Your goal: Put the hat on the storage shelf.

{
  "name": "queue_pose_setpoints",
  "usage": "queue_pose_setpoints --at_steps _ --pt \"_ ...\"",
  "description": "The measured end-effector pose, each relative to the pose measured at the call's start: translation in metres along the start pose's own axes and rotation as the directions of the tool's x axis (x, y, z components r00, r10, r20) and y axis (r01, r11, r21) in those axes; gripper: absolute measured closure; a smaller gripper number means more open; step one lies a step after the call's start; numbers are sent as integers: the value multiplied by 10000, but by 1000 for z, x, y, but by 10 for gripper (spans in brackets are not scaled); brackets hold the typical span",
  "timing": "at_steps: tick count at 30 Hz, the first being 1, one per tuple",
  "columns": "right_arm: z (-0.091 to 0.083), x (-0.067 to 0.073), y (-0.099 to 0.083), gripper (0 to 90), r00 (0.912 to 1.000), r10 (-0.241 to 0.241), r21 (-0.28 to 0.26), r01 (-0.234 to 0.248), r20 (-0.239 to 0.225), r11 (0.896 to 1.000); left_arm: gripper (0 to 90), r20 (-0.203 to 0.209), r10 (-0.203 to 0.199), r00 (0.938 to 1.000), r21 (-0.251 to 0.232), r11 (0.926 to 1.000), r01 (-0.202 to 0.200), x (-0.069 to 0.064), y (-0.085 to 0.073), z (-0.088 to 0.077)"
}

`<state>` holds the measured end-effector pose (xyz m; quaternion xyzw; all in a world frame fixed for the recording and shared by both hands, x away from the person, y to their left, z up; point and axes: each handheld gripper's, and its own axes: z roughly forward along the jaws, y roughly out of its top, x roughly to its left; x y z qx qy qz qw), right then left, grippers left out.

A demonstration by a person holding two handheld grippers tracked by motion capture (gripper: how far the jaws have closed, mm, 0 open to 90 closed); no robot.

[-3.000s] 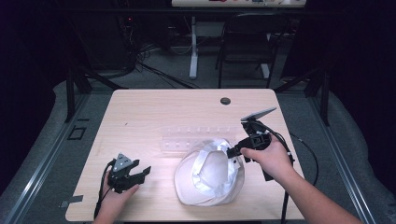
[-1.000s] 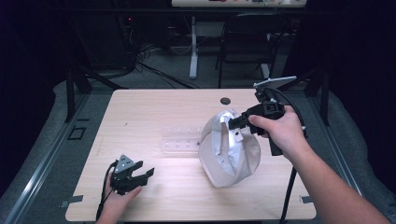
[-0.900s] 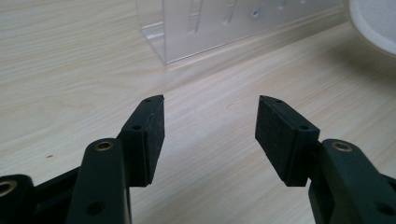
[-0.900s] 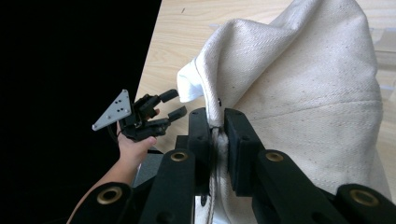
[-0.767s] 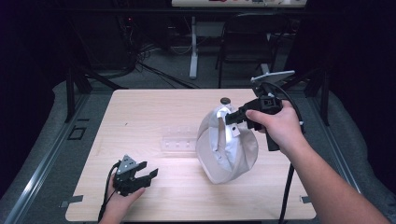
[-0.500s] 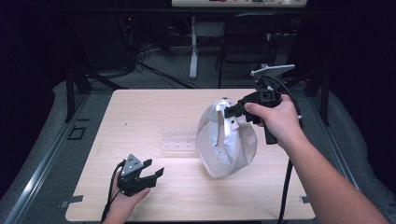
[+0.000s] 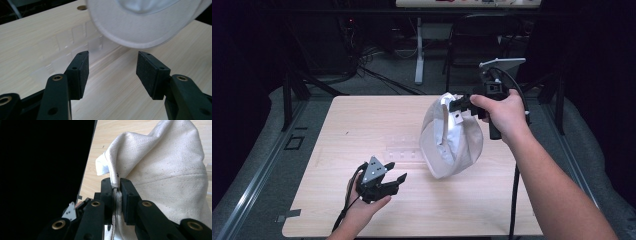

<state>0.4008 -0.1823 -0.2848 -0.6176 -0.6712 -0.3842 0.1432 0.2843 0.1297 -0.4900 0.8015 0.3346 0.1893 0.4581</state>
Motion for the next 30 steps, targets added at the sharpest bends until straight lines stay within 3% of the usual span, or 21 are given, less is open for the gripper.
queue_pose_setpoints --at_steps 8,14,17,20,23,25,27,30 --pt "4 -1 12 818 9997 254 -321 -252 46 9992 446 333 827 9960 21 9966 -828 -20 26 20" --pt "8 3 18 818 9992 325 -413 -316 227 9986 416 566 1102 9923 163 9936 -1113 -36 37 41" --pt "10 5 21 818 9989 397 -503 -385 236 9980 426 403 1438 9888 338 9888 -1452 -43 42 49" --pt "15 11 26 818 9989 434 -559 -426 146 9975 436 188 2051 9786 617 9766 -2059 -52 49 61" --pt "22 18 29 818 9989 433 -552 -424 165 9976 446 -290 2392 9705 777 9685 -2364 -54 53 69" --pt "25 21 31 818 9989 450 -544 -442 140 9975 473 -704 2510 9654 1051 9643 -2431 -53 55 73" --pt "26 23 32 818 9990 440 -566 -433 118 9975 513 -859 2441 9659 1173 9652 -2335 -51 56 75" --pt "32 26 36 818 9982 598 -717 -598 -16 9956 581 -1511 2240 9628 1494 9680 -2018 -42 56 77"
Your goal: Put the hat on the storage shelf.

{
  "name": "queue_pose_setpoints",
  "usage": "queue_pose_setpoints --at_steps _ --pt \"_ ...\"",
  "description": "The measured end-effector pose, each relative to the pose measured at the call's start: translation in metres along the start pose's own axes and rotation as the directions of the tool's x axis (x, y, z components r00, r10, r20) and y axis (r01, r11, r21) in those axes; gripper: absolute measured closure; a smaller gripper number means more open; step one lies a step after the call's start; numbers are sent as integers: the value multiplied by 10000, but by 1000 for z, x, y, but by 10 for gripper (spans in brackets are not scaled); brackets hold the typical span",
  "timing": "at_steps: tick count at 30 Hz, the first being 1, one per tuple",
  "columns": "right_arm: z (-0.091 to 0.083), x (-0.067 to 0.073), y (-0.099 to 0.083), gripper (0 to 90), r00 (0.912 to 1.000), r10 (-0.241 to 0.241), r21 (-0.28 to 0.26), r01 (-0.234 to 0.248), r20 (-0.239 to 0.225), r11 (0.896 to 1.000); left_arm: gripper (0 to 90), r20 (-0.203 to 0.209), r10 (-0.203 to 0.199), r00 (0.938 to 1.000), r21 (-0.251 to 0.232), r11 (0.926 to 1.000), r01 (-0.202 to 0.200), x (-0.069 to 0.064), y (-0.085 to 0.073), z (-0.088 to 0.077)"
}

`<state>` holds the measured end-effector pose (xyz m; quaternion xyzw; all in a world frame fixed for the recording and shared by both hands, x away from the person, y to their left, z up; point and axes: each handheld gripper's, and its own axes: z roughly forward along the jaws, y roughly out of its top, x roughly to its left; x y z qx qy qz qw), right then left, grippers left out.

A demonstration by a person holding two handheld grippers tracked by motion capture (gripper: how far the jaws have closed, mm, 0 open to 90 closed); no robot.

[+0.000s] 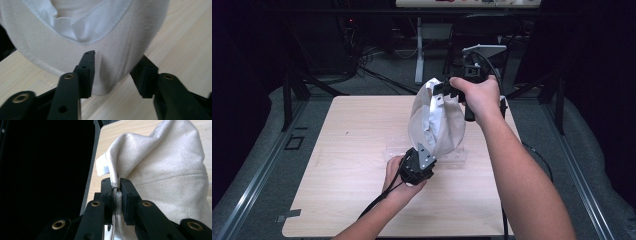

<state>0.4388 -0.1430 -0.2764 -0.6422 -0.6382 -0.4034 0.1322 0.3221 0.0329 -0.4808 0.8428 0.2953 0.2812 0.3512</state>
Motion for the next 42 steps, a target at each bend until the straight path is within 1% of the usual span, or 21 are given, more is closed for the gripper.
queue_pose_setpoints --at_steps 3,4,7,11,12,13,14,15,16,18,20,21,22,26,27,28,32,33,36,38,42 --pt "3 2 2 818 9999 104 13 -104 -3 9999 662 -92 -33 10000 55 10000 34 6 -1 0" --pt "6 3 3 818 9999 143 -58 -143 -9 9999 697 -92 -164 9998 139 9998 165 11 -1 0" --pt "8 4 4 818 9998 180 -98 -181 -52 9998 756 -114 -123 9999 189 9997 125 16 -2 -1" --pt "10 4 6 818 9995 321 -204 -322 -63 9993 794 165 -214 9996 88 9997 213 26 -2 -2" --pt "9 2 8 818 9991 402 -343 -405 -93 9986 802 402 -262 9988 -3 9997 262 30 -2 -1" --pt "9 2 8 818 9991 402 -343 -405 -93 9986 803 402 -262 9988 -3 9997 262 30 -2 -1" --pt "9 1 9 817 9989 450 -445 -454 -101 9980 806 666 -340 9972 -36 9994 344 35 0 0" --pt "9 1 9 817 9989 450 -445 -454 -101 9980 810 666 -340 9972 -36 9994 344 35 0 0" --pt "9 0 10 818 9987 480 -523 -487 -162 9974 813 860 -537 9949 -151 9984 552 38 2 1" --pt "9 0 10 818 9986 476 -551 -488 -214 9973 816 940 -622 9936 -204 9977 644 39 3 2" --pt "9 0 11 818 9987 485 -664 -495 -174 9966 821 1386 -950 9858 -267 9947 996 44 4 4" --pt "9 0 11 818 9987 485 -664 -495 -174 9966 821 1386 -950 9858 -267 9947 996 44 4 4" --pt "10 0 11 818 9988 471 -711 -479 -121 9963 822 1547 -1088 9819 -313 9929 1150 45 4 6" --pt "14 0 11 819 9993 372 -706 -369 26 9968 827 1953 -1177 9737 -376 9911 1274 49 3 12" --pt "14 0 11 819 9993 372 -706 -369 26 9968 827 1953 -1177 9737 -376 9911 1274 49 3 12" --pt "14 0 11 819 9993 371 -723 -364 89 9967 829 2195 -1158 9687 -437 9908 1283 50 2 15" --pt "16 -2 11 819 9991 370 -733 -354 206 9967 829 2234 -1244 9668 -442 9895 1375 52 1 17" --pt "16 -3 11 819 9991 374 -746 -357 216 9966 829 2313 -1345 9635 -469 9877 1491 53 -1 20" --pt "19 -5 10 819 9990 372 -690 -354 260 9970 831 2489 -1245 9605 -521 9885 1417 53 -3 22" --pt "21 -6 10 819 9990 368 -671 -350 257 9971 832 2509 -1163 9610 -575 9892 1348 53 -4 24" --pt "22 -6 10 819 9989 393 -645 -376 254 9972 834 2600 -1209 9580 -623 9880 1416 54 -6 27"
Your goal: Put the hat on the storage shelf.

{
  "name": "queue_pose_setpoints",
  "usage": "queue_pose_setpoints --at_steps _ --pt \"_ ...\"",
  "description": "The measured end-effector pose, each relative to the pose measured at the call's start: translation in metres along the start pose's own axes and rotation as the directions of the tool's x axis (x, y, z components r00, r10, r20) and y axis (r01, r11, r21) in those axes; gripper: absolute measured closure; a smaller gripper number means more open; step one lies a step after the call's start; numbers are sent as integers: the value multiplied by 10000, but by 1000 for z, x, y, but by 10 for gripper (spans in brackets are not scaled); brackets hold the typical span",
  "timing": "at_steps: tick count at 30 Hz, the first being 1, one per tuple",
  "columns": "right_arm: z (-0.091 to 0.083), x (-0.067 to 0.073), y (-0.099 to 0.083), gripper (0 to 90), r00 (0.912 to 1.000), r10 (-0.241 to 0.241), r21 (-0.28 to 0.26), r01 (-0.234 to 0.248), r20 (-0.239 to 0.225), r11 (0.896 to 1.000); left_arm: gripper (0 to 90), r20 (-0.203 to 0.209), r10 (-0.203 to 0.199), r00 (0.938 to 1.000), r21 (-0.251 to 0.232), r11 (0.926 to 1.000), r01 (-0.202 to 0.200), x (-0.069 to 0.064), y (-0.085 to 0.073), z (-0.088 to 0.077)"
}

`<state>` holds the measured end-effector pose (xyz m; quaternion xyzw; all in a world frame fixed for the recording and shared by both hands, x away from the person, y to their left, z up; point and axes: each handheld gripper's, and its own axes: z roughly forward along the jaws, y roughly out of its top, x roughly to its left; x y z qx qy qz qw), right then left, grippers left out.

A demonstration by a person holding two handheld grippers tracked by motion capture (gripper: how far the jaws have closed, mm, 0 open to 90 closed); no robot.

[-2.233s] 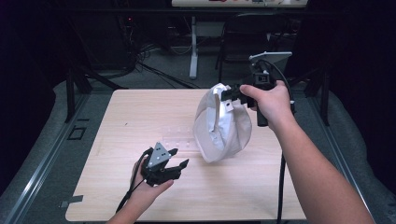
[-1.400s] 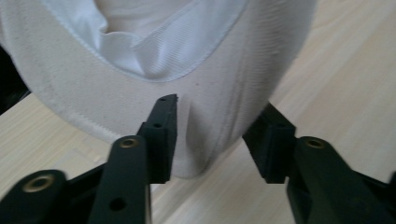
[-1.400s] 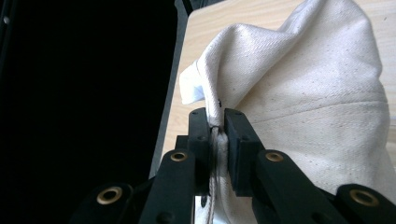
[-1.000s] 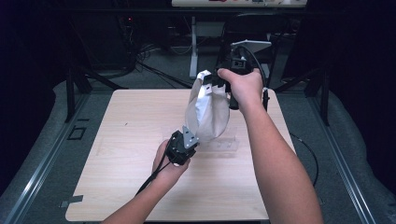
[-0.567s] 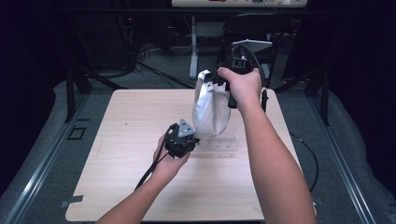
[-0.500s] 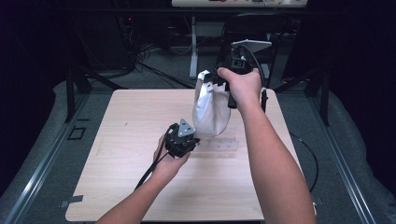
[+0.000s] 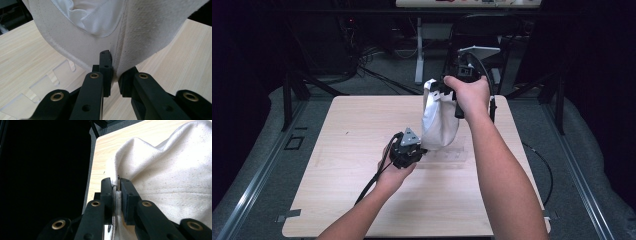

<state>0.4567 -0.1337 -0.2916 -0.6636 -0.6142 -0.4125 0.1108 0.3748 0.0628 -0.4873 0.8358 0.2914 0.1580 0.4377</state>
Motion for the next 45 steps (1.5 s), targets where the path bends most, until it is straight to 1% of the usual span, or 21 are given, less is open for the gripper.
queue_pose_setpoints --at_steps 2,5,6,8,9,10,13,14,16,18,19,23,26,28,30,32,35,37,42,43,45 --pt "1 0 0 819 10000 -2 7 2 7 10000 834 124 -140 9998 -50 9999 140 2 -2 1" --pt "7 2 -2 819 10000 -46 94 47 -50 9999 834 210 -153 9997 -134 9998 156 5 -6 1" --pt "8 2 -3 819 10000 -64 103 65 -46 9999 834 167 -356 9992 -146 9993 358 7 -9 0" --pt "11 4 -4 819 9999 -125 227 127 -75 9997 836 96 -555 9984 -59 9984 555 8 -11 -1" --pt "11 4 -4 819 9999 -125 227 127 -75 9997 838 96 -555 9984 -59 9984 555 8 -11 -1" --pt "13 5 -5 819 9999 -146 288 148 -85 9995 838 7 -681 9977 -17 9977 681 7 -12 -2" --pt "19 9 -6 819 9996 -211 395 218 -183 9990 844 -268 -770 9967 -59 9970 769 3 -14 -3" --pt "21 10 -7 819 9995 -252 431 260 -193 9987 846 -469 -855 9952 -186 9962 847 -1 -17 -3" --pt "22 11 -7 819 9994 -266 451 276 -215 9986 846 -542 -981 9937 -250 9950 969 -2 -18 -3" --pt "24 13 -8 819 9991 -334 519 348 -270 9980 846 -701 -1294 9891 -432 9910 1266 -4 -21 -3" --pt "26 14 -9 819 9990 -361 651 378 -270 9972 846 -756 -1552 9850 -499 9872 1518 -5 -22 -2" --pt "29 14 -11 819 9984 -488 710 506 -280 9962 847 -932 -1596 9828 -354 9870 1570 -9 -23 1" --pt "31 10 -11 819 9992 -336 725 351 -211 9968 849 -1024 -1606 9817 -133 9870 1601 -9 -23 3" --pt "32 8 -11 819 9992 -340 696 355 -233 9969 850 -1020 -1609 9817 -60 9869 1611 -9 -24 4" --pt "34 3 -11 819 9996 -256 706 265 -144 9972 850 -1083 -1580 9815 195 9868 1610 -9 -25 7" --pt "34 2 -11 819 9996 -290 827 295 -64 9961 851 -1074 -1558 9819 305 9867 1599 -8 -25 8" --pt "38 -1 -12 819 9997 -249 810 244 49 9964 852 -1125 -1651 9798 557 9835 1721 -8 -26 11" --pt "42 -6 -13 819 9993 -276 879 254 240 9958 852 -1266 -1621 9786 933 9802 1744 -8 -28 14" --pt "45 -9 -13 819 9993 -304 898 282 235 9956 851 -1225 -1597 9795 925 9808 1715 -7 -29 14" --pt "44 -9 -13 819 9993 -307 876 285 235 9957 851 -1136 -1763 9778 906 9782 1869 -6 -29 14" --pt "44 -10 -12 819 9993 -282 875 260 239 9958 851 -1104 -1820 9771 910 9771 1923 -5 -29 14"
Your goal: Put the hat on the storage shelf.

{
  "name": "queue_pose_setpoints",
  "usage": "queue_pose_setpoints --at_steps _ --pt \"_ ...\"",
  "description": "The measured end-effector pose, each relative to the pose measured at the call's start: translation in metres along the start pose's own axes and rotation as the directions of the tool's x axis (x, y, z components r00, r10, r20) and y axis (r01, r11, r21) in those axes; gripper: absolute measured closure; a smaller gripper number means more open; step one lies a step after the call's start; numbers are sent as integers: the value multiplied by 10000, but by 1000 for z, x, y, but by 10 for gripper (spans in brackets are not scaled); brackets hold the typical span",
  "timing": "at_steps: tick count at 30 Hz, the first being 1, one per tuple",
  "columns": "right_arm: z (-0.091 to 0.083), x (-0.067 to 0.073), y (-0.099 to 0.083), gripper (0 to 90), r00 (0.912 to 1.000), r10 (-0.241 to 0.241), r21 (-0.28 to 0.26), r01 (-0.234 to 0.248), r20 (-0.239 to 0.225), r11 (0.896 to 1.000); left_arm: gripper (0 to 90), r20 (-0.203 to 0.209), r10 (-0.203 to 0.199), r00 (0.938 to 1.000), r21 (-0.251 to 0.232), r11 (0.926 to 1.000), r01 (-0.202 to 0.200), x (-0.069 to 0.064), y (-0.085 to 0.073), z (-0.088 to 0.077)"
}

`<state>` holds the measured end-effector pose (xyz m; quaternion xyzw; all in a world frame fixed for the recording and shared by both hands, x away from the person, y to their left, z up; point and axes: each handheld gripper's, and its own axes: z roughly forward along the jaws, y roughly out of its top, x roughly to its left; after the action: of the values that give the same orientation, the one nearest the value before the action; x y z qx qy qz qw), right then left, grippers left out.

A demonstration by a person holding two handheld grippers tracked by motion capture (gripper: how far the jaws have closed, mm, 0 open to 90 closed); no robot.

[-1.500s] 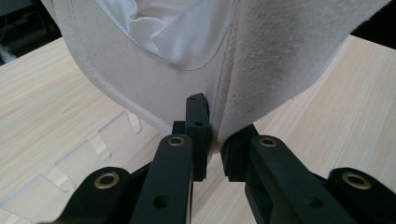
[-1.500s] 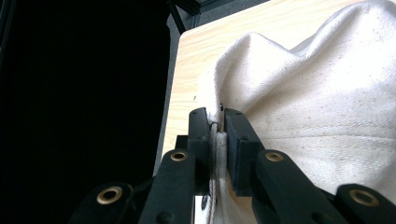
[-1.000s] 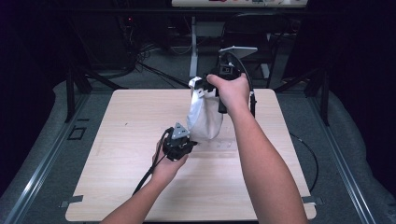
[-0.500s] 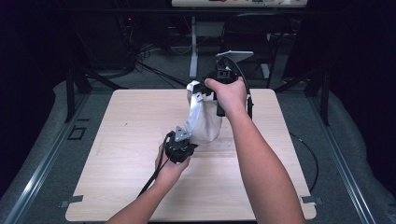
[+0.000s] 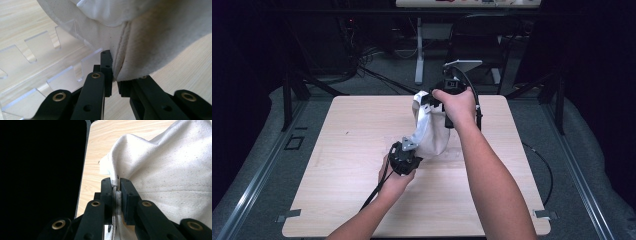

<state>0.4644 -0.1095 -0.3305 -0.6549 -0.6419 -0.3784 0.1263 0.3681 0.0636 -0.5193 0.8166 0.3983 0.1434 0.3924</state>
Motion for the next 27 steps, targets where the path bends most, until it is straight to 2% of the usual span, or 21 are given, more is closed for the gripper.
queue_pose_setpoints --at_steps 5,9,11,14,16,19,20,24,27 --pt "1 -5 1 819 10000 75 -79 -74 66 9999 851 -103 249 9996 4 9997 -249 -2 -2 1" --pt "1 -7 1 819 10000 72 -50 -72 21 10000 838 -64 159 9999 -209 9997 -161 1 -4 0" --pt "2 -7 1 818 9999 129 -156 -129 4 9998 788 58 308 9995 -258 9992 -306 0 -3 -2" --pt "1 -6 1 818 9999 124 -146 -124 61 9998 663 348 328 9989 -458 9985 -312 -2 -3 -4" --pt "1 -6 1 817 9998 173 -116 -172 90 9998 615 387 322 9987 -516 9982 -302 -3 -3 -5" --pt "0 -6 2 816 9998 96 -106 -94 162 9999 562 499 586 9970 -772 9955 -546 -4 -3 -13" --pt "-1 -6 3 816 9998 88 -119 -86 181 9999 547 549 540 9970 -759 9959 -498 -4 -3 -14" --pt "-2 -4 3 813 9995 -41 -122 45 310 9999 474 359 518 9980 -679 9965 -493 -3 -3 -19" --pt "-1 -3 2 812 9993 -56 -138 62 376 9999 463 261 510 9984 -701 9963 -491 -3 -5 -24"
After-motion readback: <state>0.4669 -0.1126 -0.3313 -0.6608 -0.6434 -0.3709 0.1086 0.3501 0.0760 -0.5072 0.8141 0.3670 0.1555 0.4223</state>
